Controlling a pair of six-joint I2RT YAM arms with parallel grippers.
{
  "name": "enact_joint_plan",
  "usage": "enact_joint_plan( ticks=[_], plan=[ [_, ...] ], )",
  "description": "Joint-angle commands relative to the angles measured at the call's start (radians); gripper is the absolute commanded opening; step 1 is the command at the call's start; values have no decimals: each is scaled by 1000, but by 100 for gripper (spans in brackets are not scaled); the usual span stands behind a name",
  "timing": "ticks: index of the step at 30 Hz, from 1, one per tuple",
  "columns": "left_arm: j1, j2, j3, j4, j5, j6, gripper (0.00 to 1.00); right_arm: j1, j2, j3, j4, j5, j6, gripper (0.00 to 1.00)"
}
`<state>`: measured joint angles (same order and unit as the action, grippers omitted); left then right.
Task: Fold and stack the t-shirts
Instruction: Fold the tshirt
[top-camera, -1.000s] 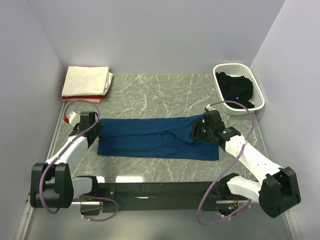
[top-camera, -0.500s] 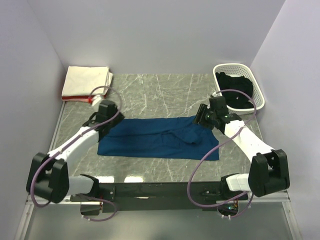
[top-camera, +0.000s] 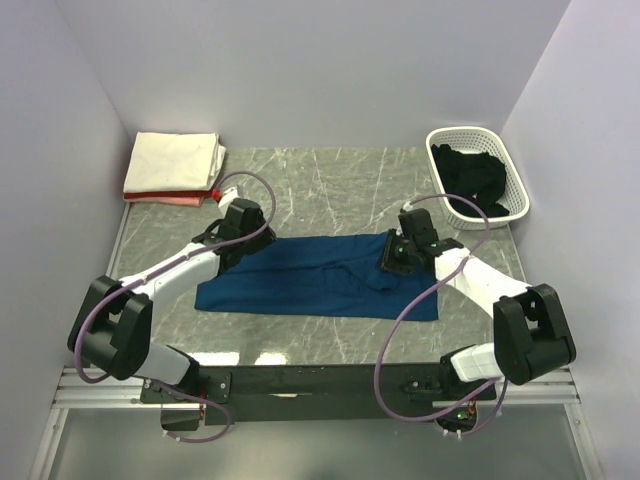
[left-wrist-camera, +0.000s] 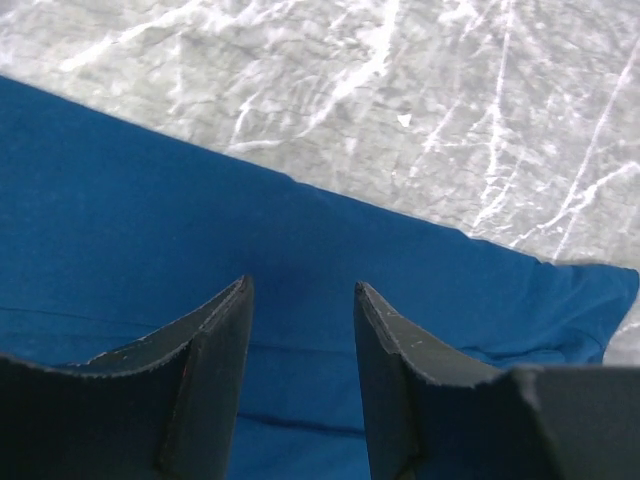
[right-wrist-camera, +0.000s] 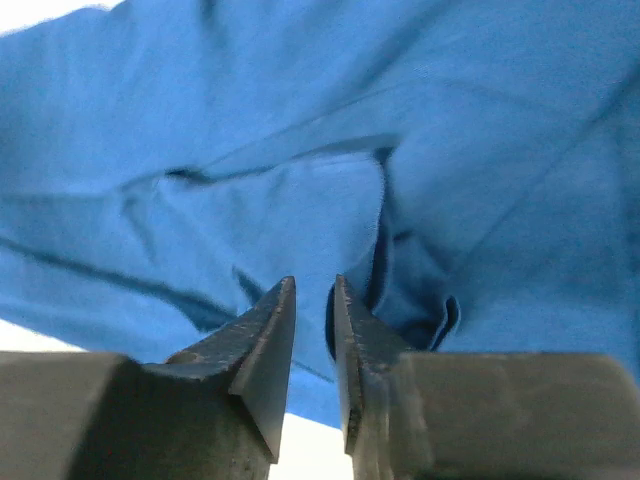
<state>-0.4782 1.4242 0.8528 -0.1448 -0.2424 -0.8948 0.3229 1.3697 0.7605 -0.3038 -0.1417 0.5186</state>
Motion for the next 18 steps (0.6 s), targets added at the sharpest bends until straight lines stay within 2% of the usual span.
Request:
enact_joint_plan(
  ticks=[1, 18],
  plan=[
    [-10, -8, 46, 36, 20, 28, 50, 51, -20, -21, 52, 8, 9, 27],
    [-100, 131, 152, 44, 106, 66, 47, 232, -139, -233, 117, -75, -6, 23]
  ],
)
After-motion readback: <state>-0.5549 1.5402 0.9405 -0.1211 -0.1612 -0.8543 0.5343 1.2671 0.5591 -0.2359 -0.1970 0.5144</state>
